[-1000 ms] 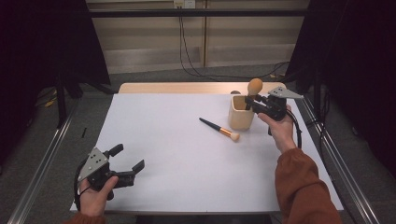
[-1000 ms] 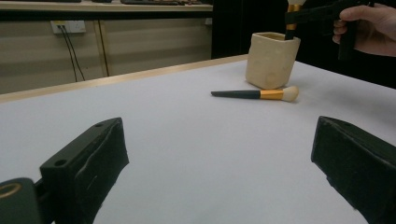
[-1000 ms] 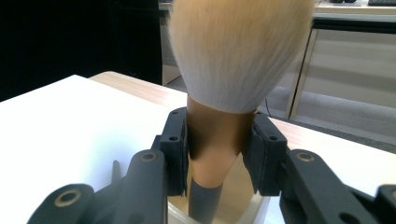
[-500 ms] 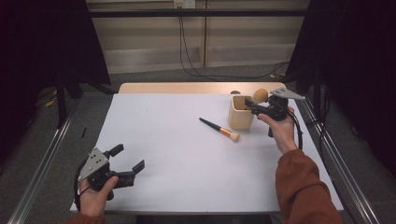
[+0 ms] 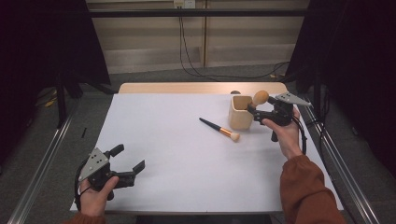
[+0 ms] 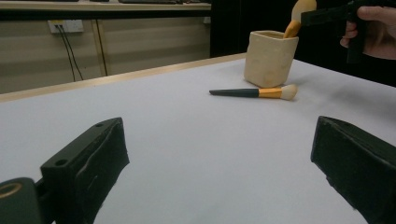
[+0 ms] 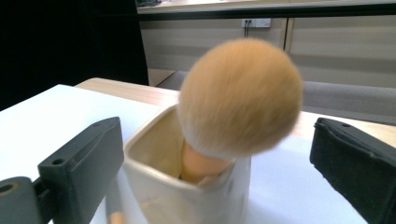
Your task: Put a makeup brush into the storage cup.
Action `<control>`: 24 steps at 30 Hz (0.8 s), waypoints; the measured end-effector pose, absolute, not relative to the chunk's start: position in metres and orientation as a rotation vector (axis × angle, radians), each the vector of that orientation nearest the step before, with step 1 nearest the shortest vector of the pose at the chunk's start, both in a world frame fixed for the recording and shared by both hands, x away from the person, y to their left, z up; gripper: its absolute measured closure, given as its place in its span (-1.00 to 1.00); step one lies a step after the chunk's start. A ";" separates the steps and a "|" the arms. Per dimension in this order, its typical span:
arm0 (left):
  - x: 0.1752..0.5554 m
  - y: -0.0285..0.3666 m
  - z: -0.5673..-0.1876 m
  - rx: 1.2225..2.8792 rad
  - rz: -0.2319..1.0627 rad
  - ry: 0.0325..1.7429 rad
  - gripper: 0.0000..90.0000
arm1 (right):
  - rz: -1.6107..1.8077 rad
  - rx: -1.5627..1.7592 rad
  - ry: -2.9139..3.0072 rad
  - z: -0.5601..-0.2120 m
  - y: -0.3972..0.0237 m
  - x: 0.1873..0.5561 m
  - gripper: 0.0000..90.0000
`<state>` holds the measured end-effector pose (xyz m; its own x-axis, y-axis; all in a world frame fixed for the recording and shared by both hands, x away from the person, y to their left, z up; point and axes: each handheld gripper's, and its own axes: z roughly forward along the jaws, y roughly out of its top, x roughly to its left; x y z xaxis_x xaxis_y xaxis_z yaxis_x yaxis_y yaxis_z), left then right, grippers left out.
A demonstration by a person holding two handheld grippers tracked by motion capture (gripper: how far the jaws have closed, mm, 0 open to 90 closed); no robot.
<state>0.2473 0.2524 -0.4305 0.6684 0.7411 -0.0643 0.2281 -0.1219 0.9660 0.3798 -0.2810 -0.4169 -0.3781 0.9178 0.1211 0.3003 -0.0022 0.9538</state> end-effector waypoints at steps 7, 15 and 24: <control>0.247 0.253 -0.431 1.674 0.530 0.798 -0.92 | 1.433 1.268 1.700 -0.418 -0.285 0.369 -0.98; 0.246 0.254 -0.430 1.675 0.534 0.799 -0.92 | 1.448 1.254 1.704 -0.420 -0.290 0.353 -1.00; 0.247 0.255 -0.431 1.675 0.535 0.805 -0.92 | 1.457 1.214 1.698 -0.417 -0.288 0.330 -1.00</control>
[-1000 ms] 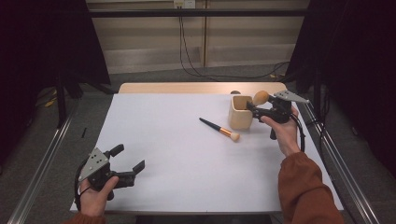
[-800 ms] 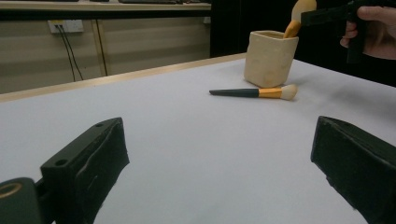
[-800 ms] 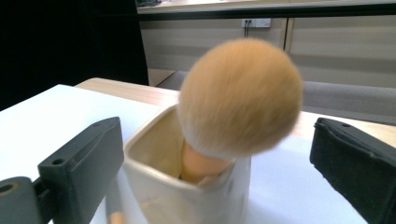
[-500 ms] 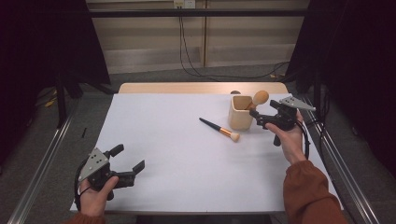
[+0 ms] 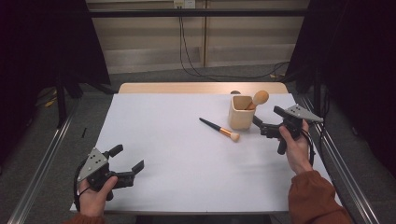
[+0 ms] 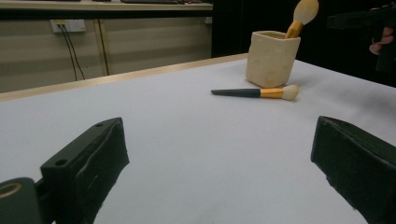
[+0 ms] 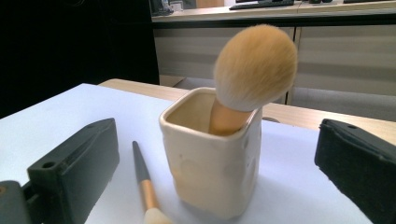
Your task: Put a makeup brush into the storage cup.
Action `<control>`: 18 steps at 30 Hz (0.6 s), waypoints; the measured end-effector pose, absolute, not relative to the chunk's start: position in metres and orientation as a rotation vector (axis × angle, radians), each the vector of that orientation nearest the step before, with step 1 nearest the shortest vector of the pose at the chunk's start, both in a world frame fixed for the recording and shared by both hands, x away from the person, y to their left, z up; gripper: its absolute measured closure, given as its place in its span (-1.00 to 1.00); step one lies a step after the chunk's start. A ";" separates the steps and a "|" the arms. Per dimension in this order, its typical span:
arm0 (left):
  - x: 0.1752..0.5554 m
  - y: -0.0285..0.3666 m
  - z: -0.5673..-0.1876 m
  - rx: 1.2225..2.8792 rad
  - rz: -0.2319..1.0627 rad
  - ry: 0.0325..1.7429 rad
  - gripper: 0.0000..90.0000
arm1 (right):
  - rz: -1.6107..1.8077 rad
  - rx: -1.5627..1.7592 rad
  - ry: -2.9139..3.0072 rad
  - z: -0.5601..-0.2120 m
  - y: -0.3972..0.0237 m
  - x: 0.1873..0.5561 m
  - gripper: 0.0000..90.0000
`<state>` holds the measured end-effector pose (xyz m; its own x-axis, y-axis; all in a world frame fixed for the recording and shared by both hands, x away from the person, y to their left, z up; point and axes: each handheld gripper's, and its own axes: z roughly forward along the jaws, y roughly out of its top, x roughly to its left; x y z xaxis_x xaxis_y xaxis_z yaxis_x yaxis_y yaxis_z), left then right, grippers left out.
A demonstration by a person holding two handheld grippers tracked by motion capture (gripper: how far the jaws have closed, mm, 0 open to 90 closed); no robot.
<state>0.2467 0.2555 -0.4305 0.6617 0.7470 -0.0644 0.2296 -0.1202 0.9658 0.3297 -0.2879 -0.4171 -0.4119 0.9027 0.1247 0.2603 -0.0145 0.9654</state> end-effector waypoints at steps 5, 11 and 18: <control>0.247 0.255 -0.431 1.678 0.534 0.808 -0.92 | 1.423 1.177 1.707 -0.419 -0.286 0.317 -1.00; 0.246 0.255 -0.431 1.674 0.533 0.811 -0.92 | 1.446 1.169 1.700 -0.418 -0.286 0.301 -1.00; 0.245 0.255 -0.430 1.677 0.524 0.803 -0.92 | 1.446 1.162 1.707 -0.425 -0.285 0.281 -1.00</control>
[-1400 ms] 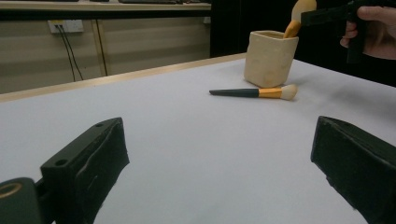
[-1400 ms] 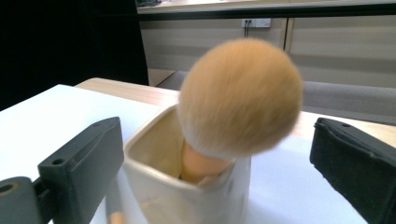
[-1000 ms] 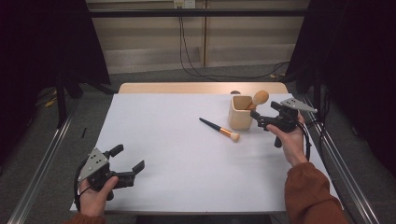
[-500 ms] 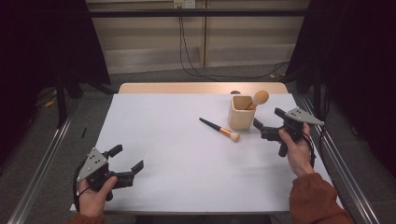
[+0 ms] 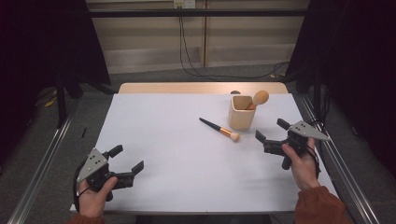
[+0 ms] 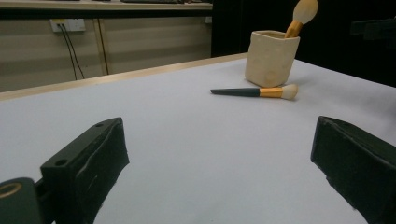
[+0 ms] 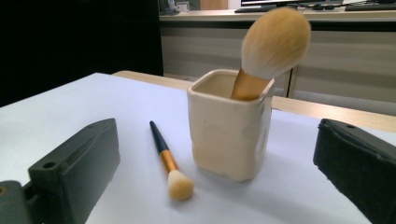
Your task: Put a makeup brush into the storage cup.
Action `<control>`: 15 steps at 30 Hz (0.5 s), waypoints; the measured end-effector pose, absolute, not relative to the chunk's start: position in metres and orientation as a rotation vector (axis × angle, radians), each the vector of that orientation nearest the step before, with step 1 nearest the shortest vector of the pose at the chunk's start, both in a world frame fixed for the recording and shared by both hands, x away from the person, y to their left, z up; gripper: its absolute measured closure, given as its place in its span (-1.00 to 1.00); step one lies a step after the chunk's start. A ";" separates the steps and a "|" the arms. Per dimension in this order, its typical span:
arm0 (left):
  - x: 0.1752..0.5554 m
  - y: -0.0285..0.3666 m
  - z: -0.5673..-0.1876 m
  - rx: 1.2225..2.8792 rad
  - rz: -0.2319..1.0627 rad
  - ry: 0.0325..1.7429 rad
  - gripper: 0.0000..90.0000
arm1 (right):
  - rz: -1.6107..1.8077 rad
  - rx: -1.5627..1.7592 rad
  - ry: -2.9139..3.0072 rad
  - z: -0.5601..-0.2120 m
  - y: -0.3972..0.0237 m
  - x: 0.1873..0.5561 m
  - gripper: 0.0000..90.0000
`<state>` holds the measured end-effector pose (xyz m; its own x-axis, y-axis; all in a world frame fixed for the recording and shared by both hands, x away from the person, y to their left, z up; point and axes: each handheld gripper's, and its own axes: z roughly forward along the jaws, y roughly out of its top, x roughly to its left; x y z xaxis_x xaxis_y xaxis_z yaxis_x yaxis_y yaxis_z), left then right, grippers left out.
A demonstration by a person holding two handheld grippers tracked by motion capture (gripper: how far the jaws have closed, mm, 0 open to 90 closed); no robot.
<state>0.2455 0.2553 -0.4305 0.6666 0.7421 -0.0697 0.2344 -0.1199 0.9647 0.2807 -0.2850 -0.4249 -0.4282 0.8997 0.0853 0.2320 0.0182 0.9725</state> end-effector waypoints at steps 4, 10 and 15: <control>0.245 0.255 -0.431 1.678 0.524 0.804 -0.92 | 1.450 1.168 1.715 -0.427 -0.284 0.273 -1.00; 0.245 0.257 -0.431 1.677 0.532 0.813 -0.92 | 1.432 1.158 1.720 -0.432 -0.288 0.256 -1.00; 0.243 0.256 -0.431 1.670 0.521 0.814 -0.92 | 1.421 1.159 1.713 -0.434 -0.290 0.242 -1.00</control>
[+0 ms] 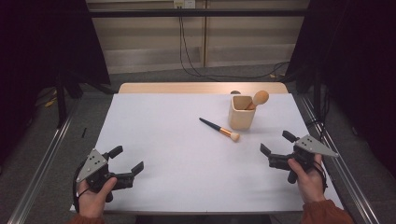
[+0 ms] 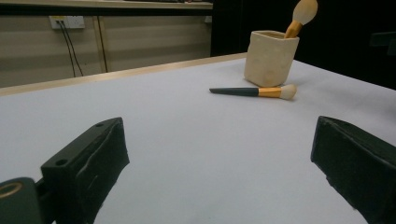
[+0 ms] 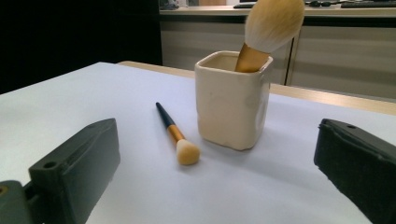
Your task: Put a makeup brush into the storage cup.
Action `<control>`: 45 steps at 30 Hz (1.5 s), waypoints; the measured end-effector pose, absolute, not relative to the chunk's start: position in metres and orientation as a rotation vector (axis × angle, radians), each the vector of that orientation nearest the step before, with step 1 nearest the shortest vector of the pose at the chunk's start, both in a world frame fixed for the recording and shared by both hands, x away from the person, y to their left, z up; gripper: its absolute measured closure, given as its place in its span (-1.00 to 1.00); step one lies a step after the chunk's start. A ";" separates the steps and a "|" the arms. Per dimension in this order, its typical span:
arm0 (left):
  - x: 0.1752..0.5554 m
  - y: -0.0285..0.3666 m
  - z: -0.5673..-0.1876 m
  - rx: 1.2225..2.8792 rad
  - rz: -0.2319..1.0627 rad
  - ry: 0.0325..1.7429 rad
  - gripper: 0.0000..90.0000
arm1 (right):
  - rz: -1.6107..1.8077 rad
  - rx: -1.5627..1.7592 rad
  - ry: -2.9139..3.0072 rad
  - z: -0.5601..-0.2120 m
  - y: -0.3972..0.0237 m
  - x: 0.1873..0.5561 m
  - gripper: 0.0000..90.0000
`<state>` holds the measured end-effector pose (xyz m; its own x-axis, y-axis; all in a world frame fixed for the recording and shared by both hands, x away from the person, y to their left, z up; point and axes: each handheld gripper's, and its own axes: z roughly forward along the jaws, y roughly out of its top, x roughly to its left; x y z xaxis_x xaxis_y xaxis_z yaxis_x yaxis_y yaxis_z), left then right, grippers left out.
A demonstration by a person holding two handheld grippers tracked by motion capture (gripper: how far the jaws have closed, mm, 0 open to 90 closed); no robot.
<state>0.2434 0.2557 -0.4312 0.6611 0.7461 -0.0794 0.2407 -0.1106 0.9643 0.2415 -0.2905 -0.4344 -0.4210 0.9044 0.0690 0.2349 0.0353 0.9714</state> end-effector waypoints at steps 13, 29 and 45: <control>0.238 0.263 -0.432 1.643 0.549 0.846 -0.93 | 1.416 1.183 1.719 -0.442 -0.295 0.213 -1.00; 0.230 0.267 -0.430 1.653 0.563 0.844 -0.94 | 1.444 1.175 1.721 -0.446 -0.299 0.195 -1.00; 0.233 0.267 -0.431 1.661 0.567 0.847 -0.94 | 1.455 1.144 1.750 -0.445 -0.290 0.204 -0.98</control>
<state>0.2330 0.2673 -0.4308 0.6253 0.7778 -0.0640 0.2367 -0.1109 0.9652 0.2042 -0.2895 -0.4452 -0.4600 0.8839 0.0848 0.2447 0.0344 0.9690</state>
